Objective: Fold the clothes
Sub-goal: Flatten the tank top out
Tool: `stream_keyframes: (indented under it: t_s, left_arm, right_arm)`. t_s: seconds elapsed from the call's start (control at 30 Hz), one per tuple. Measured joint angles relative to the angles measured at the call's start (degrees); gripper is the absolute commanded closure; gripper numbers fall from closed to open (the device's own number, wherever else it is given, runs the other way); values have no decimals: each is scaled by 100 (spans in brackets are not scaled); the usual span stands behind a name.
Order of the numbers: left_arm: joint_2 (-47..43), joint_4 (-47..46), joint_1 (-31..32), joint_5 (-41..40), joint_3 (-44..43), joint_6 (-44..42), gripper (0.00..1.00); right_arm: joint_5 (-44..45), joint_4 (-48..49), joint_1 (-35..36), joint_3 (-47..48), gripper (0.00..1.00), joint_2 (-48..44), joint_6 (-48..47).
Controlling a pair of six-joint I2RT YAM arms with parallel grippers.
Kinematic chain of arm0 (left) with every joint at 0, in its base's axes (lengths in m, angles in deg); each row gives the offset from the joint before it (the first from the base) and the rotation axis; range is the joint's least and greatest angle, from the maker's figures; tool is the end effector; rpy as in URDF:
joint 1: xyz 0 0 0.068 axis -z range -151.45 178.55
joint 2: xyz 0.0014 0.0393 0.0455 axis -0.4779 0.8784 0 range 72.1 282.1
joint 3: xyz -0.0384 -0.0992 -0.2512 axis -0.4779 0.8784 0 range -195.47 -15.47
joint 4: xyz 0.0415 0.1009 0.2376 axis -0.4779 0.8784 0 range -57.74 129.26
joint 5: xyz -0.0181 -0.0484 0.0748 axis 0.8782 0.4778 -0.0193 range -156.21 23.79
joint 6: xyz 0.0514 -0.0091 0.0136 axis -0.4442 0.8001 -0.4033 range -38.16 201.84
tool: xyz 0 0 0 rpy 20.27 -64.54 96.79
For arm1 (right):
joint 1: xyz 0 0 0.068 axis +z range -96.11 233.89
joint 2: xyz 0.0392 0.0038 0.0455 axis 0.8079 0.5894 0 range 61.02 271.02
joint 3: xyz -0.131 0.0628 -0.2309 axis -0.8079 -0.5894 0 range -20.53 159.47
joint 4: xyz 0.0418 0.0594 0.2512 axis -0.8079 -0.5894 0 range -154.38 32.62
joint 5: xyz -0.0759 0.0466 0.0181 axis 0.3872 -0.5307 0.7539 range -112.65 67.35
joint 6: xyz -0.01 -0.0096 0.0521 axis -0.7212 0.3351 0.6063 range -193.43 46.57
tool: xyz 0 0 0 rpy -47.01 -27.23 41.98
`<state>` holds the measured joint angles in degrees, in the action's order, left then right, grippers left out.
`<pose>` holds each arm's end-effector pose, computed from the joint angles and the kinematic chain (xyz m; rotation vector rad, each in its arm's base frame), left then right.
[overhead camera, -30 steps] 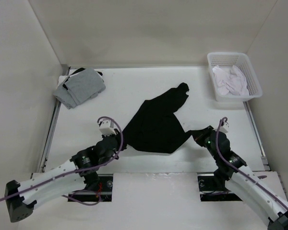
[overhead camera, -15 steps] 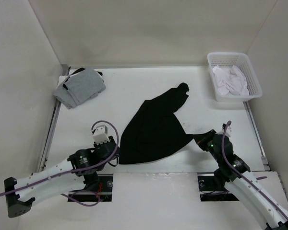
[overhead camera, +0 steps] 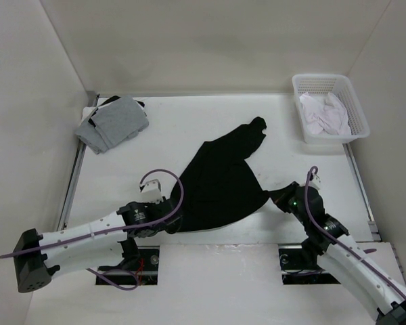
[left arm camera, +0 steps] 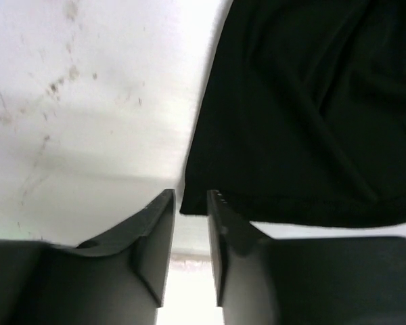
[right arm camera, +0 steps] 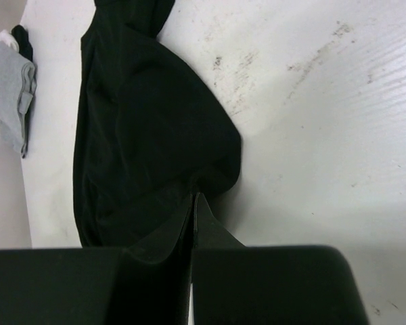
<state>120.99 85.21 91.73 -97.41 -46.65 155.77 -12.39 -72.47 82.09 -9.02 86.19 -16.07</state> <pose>0.0763 -0.1100 0.1964 -0.3544 2.4907 -0.1421 0.1167 0.0554 0.1738 0.6498 2.0460 0.7206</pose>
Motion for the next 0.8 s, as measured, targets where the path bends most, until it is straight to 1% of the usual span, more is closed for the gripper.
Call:
stream_keyframes:
  t_s: [0.07,0.17,0.27,0.33,0.47,0.57,0.6,0.67,0.7,0.8]
  left_arm:
    - [-79,70,-7,177,13,181,66]
    - [-216,-103,-31,448,201,431,64]
    - [-295,-321,-96,673,520,601,64]
    - [-304,-404,-162,782,675,671,66]
    - [-302,-522,-240,911,833,789,69]
    - [-260,-682,-262,949,922,844,75]
    - [-223,-750,-278,953,957,861,79]
    - [-186,-883,-310,953,986,892,90]
    - [-173,-918,-319,949,994,898,94]
    - [-247,-973,-352,916,1012,859,97]
  right_arm:
    - [-52,146,0,4,100,120,-39]
    - [-107,315,2,4,100,225,-70]
    - [-144,431,15,4,100,286,-101]
    - [-181,492,42,4,100,306,-116]
    - [-219,577,76,4,100,306,-131]
    - [-234,629,116,4,100,299,-129]
    - [-240,651,144,4,100,299,-129]
    - [-240,664,195,4,100,299,-127]
    - [-240,664,205,4,100,299,-127]
    - [-240,662,225,4,100,295,-129]
